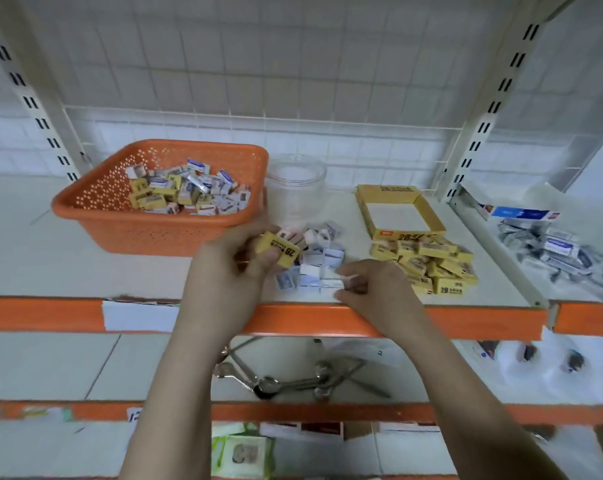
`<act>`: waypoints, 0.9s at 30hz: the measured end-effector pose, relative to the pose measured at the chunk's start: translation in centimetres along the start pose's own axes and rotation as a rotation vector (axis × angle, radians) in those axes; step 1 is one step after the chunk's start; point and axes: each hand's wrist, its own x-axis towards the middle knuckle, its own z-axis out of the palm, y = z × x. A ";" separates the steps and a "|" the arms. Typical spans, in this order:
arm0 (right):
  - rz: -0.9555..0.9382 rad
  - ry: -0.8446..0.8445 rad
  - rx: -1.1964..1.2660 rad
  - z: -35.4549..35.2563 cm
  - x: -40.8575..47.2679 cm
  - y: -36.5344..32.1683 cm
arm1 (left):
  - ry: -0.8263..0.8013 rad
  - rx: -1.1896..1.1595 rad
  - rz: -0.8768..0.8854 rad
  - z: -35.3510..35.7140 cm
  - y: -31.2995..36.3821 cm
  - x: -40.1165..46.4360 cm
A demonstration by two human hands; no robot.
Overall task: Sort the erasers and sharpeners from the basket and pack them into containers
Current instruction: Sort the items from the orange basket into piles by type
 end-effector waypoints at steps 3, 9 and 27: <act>-0.017 0.062 0.119 0.1 -0.6 0.2 | 0.020 -0.012 -0.011 0.3 -0.4 -0.3; -0.034 0.357 0.009 -5.8 -3.5 4.0 | -0.117 -0.051 0.076 4.7 1.2 1.9; 0.257 0.300 -0.304 -11.8 -10.1 16.0 | -0.560 0.335 0.156 22.9 6.0 7.6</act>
